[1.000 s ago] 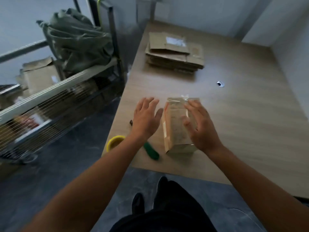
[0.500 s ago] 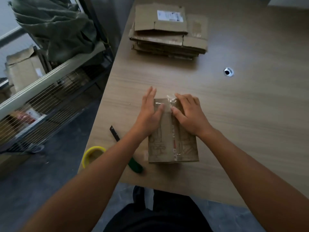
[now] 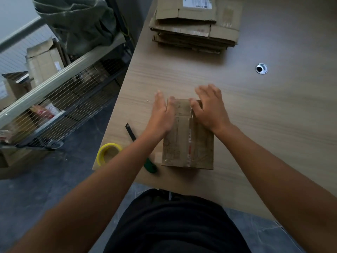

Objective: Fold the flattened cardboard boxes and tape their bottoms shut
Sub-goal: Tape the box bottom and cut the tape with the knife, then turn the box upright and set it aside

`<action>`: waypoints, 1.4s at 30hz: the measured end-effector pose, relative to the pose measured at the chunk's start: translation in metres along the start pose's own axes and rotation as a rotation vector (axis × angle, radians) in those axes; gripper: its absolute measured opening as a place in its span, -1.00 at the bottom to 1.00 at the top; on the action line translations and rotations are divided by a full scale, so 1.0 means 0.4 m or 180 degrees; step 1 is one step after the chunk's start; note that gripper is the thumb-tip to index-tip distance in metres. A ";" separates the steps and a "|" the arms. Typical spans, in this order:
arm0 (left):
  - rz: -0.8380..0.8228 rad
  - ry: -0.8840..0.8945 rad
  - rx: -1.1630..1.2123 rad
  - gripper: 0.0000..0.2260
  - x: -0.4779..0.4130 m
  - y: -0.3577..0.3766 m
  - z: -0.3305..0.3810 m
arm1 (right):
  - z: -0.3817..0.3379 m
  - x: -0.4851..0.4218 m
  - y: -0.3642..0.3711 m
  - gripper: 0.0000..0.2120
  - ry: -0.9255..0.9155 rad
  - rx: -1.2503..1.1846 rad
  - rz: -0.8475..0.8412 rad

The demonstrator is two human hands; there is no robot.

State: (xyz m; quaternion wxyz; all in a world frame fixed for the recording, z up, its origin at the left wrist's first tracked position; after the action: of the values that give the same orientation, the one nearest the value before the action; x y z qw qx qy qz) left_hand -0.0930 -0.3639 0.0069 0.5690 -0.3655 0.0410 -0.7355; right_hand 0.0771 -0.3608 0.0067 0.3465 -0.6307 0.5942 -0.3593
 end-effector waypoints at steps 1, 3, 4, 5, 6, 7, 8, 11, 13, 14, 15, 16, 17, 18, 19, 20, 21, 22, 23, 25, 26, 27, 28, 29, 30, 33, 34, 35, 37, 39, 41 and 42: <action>0.0170 0.0165 -0.0080 -0.36 0.035 -0.007 -0.004 | -0.005 0.028 -0.019 -0.47 -0.0031 -0.0244 0.0299; 0.0355 0.0491 -0.0099 -0.38 0.123 -0.010 -0.026 | -0.005 0.107 -0.066 -0.43 0.0010 -0.0751 0.0849; 0.0354 0.0586 -0.0094 -0.38 0.166 -0.005 -0.045 | -0.004 0.157 -0.077 -0.42 0.0103 -0.0993 0.0974; 0.0304 0.0633 -0.0080 -0.37 0.202 0.005 -0.068 | -0.002 0.211 -0.069 -0.41 0.0228 -0.1206 0.0987; 0.0219 0.0641 -0.0030 -0.36 0.229 0.018 -0.092 | -0.007 0.265 -0.046 -0.38 0.0358 -0.1379 0.0902; 0.0108 0.0617 0.0084 -0.34 0.245 0.031 -0.115 | -0.019 0.315 -0.014 -0.33 0.0489 -0.1525 0.0737; -0.0016 0.0561 0.0271 -0.34 0.249 0.045 -0.138 | -0.028 0.356 0.028 -0.26 0.0621 -0.1668 0.0562; -0.0265 0.0468 0.1099 -0.38 0.236 0.074 -0.184 | -0.042 0.423 0.108 -0.14 0.0935 -0.2069 0.0557; -0.0350 0.0427 0.1639 -0.42 0.218 0.085 -0.208 | -0.031 0.428 0.125 -0.18 0.1128 -0.2650 0.0707; -0.0425 0.0403 0.1853 -0.44 0.211 0.089 -0.215 | -0.025 0.426 0.131 -0.22 0.1202 -0.3050 0.0747; -0.0506 0.0412 0.2014 -0.46 0.206 0.089 -0.213 | -0.020 0.422 0.136 -0.27 0.1257 -0.3411 0.0735; -0.0583 0.0439 0.2091 -0.47 0.200 0.089 -0.209 | -0.020 0.416 0.138 -0.32 0.1287 -0.3671 0.0672; -0.0667 0.0450 0.2125 -0.48 0.193 0.089 -0.205 | -0.021 0.407 0.137 -0.34 0.1299 -0.3784 0.0582; -0.0743 0.0414 0.2125 -0.48 0.186 0.091 -0.205 | -0.020 0.400 0.139 -0.35 0.1323 -0.3821 0.0515; -0.0786 0.0342 0.2092 -0.50 0.180 0.094 -0.203 | -0.020 0.393 0.139 -0.36 0.1355 -0.3787 0.0481; -0.0784 0.0271 0.2043 -0.52 0.175 0.096 -0.199 | -0.017 0.388 0.137 -0.37 0.1393 -0.3674 0.0474; -0.0784 0.0229 0.1972 -0.54 0.176 0.096 -0.191 | -0.011 0.386 0.138 -0.39 0.1434 -0.3479 0.0469; -0.0772 0.0230 0.1887 -0.55 0.179 0.095 -0.184 | -0.009 0.387 0.134 -0.39 0.1468 -0.3254 0.0450; -0.0758 0.0280 0.1800 -0.57 0.185 0.092 -0.173 | -0.010 0.390 0.127 -0.39 0.1498 -0.3041 0.0398; -0.0766 0.0361 0.1614 -0.61 0.203 0.091 -0.155 | -0.006 0.402 0.107 -0.41 0.1587 -0.2784 0.0320; -0.0767 0.0393 0.1566 -0.62 0.213 0.092 -0.149 | -0.006 0.411 0.089 -0.42 0.1606 -0.2772 0.0319; -0.0756 0.0450 0.1573 -0.62 0.225 0.091 -0.140 | -0.007 0.420 0.067 -0.43 0.1596 -0.2790 0.0338; -0.0736 0.0524 0.1594 -0.63 0.235 0.091 -0.130 | -0.010 0.431 0.038 -0.43 0.1545 -0.2803 0.0386; -0.0720 0.0601 0.1619 -0.63 0.248 0.089 -0.115 | -0.012 0.442 0.004 -0.44 0.1519 -0.2803 0.0467; -0.0730 0.0682 0.1631 -0.63 0.266 0.087 -0.096 | -0.008 0.455 -0.033 -0.44 0.1514 -0.2791 0.0594; -0.0885 0.0915 0.1676 -0.61 0.319 0.087 -0.043 | -0.007 0.500 -0.148 -0.40 0.1537 -0.2964 0.0781; -0.0936 0.0975 0.1684 -0.60 0.337 0.087 -0.030 | -0.005 0.518 -0.181 -0.42 0.1542 -0.3135 0.0794; -0.0967 0.1006 0.1772 -0.60 0.357 0.087 -0.017 | 0.001 0.539 -0.212 -0.45 0.1560 -0.3295 0.0809; -0.0948 0.0918 0.2198 -0.68 0.386 0.085 -0.002 | 0.016 0.577 -0.258 -0.46 0.1571 -0.3598 0.0809; -0.0877 0.0632 0.2575 -0.68 0.408 0.091 0.001 | 0.032 0.611 -0.281 -0.46 0.1548 -0.3841 0.0749; -0.0807 0.0369 0.2591 -0.49 0.426 0.101 -0.001 | 0.048 0.637 -0.279 -0.47 0.1510 -0.3842 0.0599; -0.0813 0.0284 0.2550 -0.41 0.432 0.109 -0.003 | 0.054 0.646 -0.272 -0.47 0.1497 -0.3849 0.0514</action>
State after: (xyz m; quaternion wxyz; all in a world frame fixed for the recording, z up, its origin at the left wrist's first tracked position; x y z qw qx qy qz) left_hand -0.0732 -0.5294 0.0702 0.5681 -0.0853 -0.2692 -0.7730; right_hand 0.1593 -0.6127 0.1006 -0.1826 -0.5724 0.7969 -0.0629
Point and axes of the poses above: each hand's wrist, its own x-axis away from the middle knuckle, its own y-axis out of the palm, z = x × y, the point moved 7 cm from there along -x, towards the middle knuckle, and after that the axes turned 4 degrees about -y, right-handed, at the moved point
